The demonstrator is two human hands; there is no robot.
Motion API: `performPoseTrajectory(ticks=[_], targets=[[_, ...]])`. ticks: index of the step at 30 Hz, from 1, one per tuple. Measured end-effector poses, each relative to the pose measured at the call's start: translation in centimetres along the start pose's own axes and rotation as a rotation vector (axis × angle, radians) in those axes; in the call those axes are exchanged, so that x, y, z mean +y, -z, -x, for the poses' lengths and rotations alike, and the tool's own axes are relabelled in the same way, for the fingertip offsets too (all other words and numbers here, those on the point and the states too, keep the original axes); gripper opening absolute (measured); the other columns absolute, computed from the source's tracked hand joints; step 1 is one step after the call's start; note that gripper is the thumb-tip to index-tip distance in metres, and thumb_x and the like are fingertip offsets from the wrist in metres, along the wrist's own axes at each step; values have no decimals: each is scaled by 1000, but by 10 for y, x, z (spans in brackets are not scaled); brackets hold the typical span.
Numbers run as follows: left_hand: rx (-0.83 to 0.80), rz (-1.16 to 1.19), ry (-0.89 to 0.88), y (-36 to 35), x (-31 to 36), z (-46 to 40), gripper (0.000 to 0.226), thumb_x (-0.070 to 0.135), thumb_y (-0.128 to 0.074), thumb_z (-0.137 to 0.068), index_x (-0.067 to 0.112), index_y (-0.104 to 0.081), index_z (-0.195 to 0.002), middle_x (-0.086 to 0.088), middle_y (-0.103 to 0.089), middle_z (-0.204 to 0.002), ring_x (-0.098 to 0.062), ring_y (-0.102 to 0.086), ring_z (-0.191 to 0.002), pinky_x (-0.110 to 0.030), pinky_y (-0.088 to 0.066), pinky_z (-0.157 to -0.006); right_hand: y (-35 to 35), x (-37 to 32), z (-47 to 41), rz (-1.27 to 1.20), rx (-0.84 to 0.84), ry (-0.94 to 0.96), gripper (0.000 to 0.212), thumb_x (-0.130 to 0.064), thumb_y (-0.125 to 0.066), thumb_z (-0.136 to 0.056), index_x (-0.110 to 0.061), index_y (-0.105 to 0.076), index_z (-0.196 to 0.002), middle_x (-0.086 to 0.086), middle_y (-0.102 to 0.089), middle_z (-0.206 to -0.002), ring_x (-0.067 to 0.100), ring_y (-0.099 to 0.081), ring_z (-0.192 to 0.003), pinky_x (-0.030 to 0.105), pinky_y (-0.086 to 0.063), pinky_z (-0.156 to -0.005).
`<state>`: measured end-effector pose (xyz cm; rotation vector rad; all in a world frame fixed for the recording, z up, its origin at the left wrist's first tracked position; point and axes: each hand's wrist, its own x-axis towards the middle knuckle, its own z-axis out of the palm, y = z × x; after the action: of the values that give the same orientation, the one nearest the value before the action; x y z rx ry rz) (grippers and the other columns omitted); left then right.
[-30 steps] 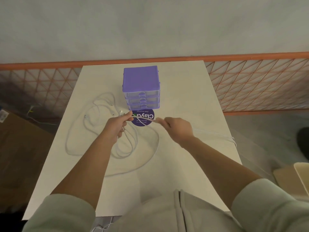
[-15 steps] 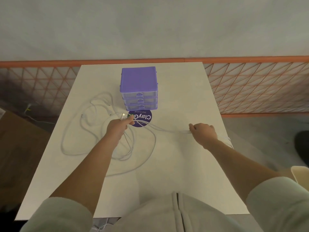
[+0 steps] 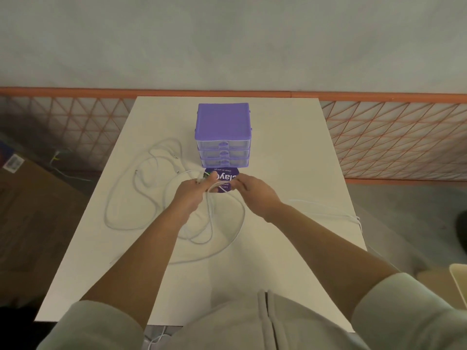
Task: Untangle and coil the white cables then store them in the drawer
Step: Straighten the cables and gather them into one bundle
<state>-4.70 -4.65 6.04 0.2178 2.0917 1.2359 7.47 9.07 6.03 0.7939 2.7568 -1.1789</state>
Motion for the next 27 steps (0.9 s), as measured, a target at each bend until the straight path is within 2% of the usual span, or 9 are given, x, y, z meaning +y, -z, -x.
performPoseTrajectory(ticks=[2, 4, 6, 10, 12, 15, 18, 23, 27], targets=[[45, 148, 7, 14, -5, -6, 45, 63, -51, -91, 24, -74, -91, 11, -68, -74, -8, -25, -42, -21, -20, -41, 5, 6, 0, 28, 66, -36, 34, -40, -31, -104, -17, -57, -100, -2, -61, -94, 25, -56, -83, 36, -44, -67], [119, 396, 64, 34, -11, -13, 47, 63, -50, -90, 20, -64, -78, 10, -50, -56, -6, -24, -39, -18, -18, -36, 9, 18, 0, 60, 122, -99, 33, -40, -28, -104, -20, -53, -96, -4, -57, -89, 27, -56, -78, 34, -40, -60], [159, 723, 109, 56, -18, -18, 50, 64, -51, -89, 22, -43, -65, 10, -26, -45, -5, -19, -35, -18, -15, -33, 11, 30, 1, 97, 158, -174, 35, -44, -25, -104, -22, -49, -91, -3, -56, -86, 28, -56, -73, 33, -40, -56], [167, 1114, 104, 98, -39, -24, 55, 60, -51, -92, 23, -29, -58, 8, -21, -47, -7, -18, -35, -18, -15, -33, 9, 48, 5, 193, 158, -272, 35, -44, -21, -102, -24, -43, -84, -2, -54, -84, 31, -57, -71, 31, -39, -49], [164, 1284, 79, 112, -49, -24, 53, 52, -49, -93, 22, -30, -54, 7, -22, -46, -8, -20, -36, -19, -16, -35, 6, 53, 8, 255, 133, -282, 32, -39, -22, -103, -24, -43, -85, 1, -56, -90, 32, -55, -75, 30, -37, -57], [189, 1513, 30, 128, -57, -26, 57, 61, -37, -92, 19, -32, -54, 5, -24, -50, -10, -21, -40, -20, -17, -41, -1, 60, 11, 372, 81, -238, 25, -32, -22, -103, -27, -42, -89, 4, -61, -101, 29, -53, -82, 34, -37, -75], [166, 1594, 11, 135, -58, -32, 60, 62, -25, -93, 18, -32, -53, 5, -24, -49, -11, -22, -40, -20, -17, -43, -9, 65, 12, 444, 24, -226, 23, -30, -22, -103, -31, -43, -93, 2, -62, -104, 27, -56, -88, 35, -35, -84], [106, 1561, 12, 138, -53, -37, 49, 44, -31, -93, 19, -31, -52, 6, -24, -47, -10, -21, -38, -20, -17, -40, -29, 59, 4, 503, -151, -300, 35, -22, -27, -99, -25, -60, -110, 0, -57, -118, 22, -56, -111, 31, -31, -86], [43, 1573, 5, 137, -51, -36, 51, 50, -30, -92, 19, -32, -52, 5, -24, -48, -10, -21, -39, -21, -17, -40, -60, 12, -7, 293, -287, -245, 45, -45, -27, -98, -20, -60, -115, 2, -61, -123, 26, -59, -109, 36, -46, -95]])
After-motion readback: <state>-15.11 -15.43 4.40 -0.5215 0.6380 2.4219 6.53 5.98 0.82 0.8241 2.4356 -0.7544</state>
